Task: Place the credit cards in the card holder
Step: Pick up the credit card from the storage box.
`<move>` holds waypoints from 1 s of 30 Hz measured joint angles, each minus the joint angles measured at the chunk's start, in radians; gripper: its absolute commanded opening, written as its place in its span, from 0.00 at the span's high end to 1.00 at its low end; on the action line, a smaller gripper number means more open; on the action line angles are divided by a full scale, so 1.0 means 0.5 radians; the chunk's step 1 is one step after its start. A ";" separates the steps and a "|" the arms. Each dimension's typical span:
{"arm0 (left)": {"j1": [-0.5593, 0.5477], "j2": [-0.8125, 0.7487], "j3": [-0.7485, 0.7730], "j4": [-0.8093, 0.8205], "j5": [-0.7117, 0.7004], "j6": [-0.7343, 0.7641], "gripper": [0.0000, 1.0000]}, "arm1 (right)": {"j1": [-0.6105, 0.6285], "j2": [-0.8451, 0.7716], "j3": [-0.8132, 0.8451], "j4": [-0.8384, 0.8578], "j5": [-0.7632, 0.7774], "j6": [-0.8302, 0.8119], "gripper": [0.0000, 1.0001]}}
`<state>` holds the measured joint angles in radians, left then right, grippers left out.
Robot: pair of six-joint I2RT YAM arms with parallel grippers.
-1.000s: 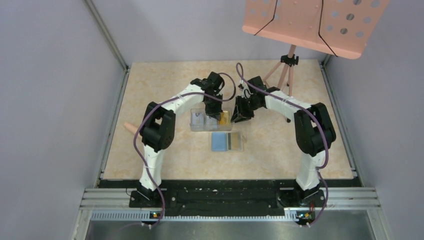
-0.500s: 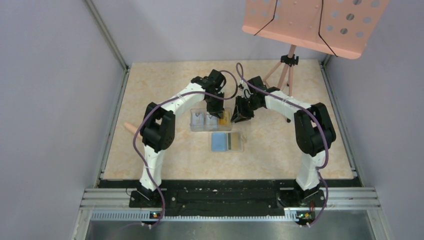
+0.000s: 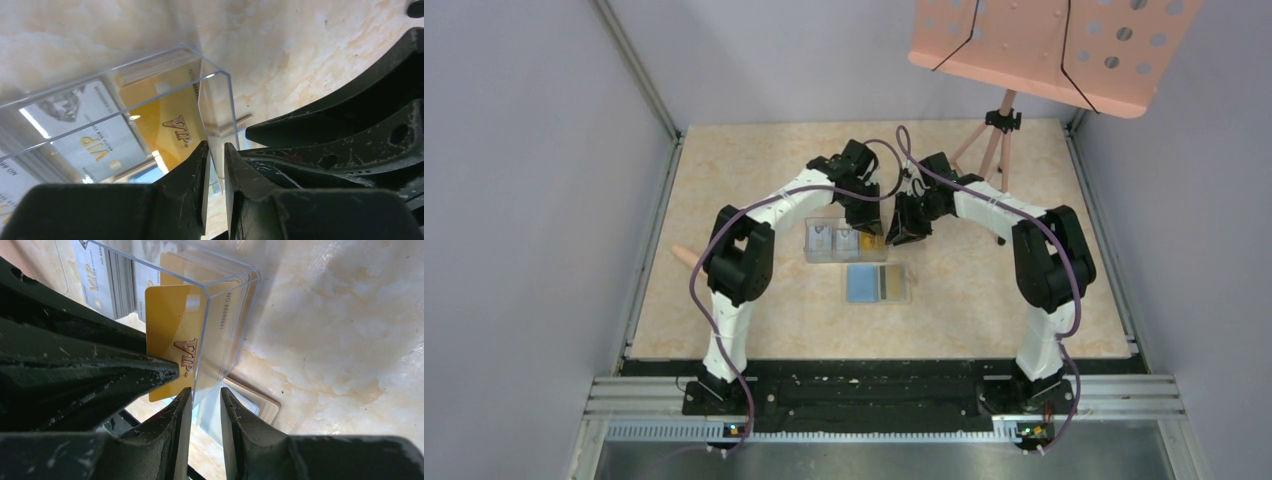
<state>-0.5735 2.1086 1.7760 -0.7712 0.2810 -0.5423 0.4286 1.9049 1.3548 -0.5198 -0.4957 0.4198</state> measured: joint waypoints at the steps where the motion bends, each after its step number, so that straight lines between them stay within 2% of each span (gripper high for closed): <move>1: -0.003 -0.006 -0.016 0.024 0.015 -0.011 0.78 | 0.000 0.000 0.000 0.000 0.001 0.000 0.73; 3: -0.008 -0.011 -0.038 0.050 0.036 -0.027 0.80 | 0.000 0.000 0.000 0.000 0.000 0.000 0.73; 8: -0.008 -0.011 -0.041 0.062 0.034 -0.053 1.00 | 0.000 0.002 0.000 -0.001 -0.004 -0.001 0.73; 18: -0.006 -0.121 -0.084 0.047 -0.063 -0.079 1.00 | 0.000 -0.001 0.000 -0.002 -0.003 -0.015 0.73; 25: -0.004 -0.703 -0.501 0.193 -0.175 -0.143 1.00 | -0.002 -0.143 -0.084 -0.007 0.034 -0.049 0.73; 30: 0.002 -1.115 -0.973 0.463 -0.021 -0.259 1.00 | -0.002 -0.322 -0.278 0.000 0.048 -0.063 0.76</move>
<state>-0.5724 1.5513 1.2896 -0.5396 0.2703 -0.6716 0.4278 1.7439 1.2156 -0.5198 -0.4717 0.3882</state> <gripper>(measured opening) 0.012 0.271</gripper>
